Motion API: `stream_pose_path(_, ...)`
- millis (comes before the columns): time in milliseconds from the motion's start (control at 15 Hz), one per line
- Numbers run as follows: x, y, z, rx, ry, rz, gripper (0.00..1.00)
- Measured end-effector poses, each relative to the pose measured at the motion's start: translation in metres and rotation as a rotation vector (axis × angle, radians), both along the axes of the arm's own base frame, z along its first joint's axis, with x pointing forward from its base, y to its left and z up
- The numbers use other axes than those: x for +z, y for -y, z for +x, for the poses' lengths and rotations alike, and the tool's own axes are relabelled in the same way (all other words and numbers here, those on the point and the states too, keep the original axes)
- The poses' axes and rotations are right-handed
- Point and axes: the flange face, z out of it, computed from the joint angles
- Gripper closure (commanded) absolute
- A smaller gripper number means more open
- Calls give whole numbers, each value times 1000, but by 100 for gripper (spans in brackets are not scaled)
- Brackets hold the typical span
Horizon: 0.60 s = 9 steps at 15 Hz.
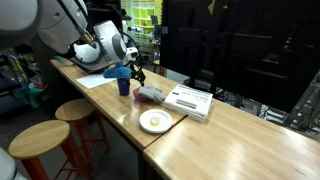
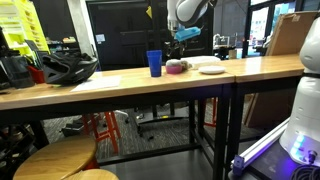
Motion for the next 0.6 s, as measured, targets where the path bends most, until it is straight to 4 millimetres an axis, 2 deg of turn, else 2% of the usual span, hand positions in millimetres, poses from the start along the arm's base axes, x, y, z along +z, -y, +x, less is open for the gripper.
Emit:
stream_pose_path(400,14,-4,-8,8,26,1,0)
stream_pose_path(600,12,-3,-6,6,22,0,0)
